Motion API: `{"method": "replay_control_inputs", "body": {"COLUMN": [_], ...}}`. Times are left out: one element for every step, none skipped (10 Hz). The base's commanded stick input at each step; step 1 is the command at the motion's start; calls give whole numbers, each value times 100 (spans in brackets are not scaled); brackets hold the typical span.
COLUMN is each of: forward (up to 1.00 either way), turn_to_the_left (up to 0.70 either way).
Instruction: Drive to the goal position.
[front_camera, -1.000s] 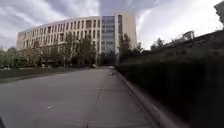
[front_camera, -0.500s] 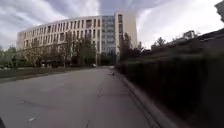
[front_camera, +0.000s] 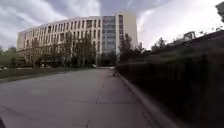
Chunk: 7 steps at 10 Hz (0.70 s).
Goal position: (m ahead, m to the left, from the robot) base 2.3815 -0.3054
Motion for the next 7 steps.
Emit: {"method": "replay_control_inputs", "body": {"forward": [85,85,85,85,85,85,85], "turn_to_the_left": [0,0,0,0,0,0,0]}}
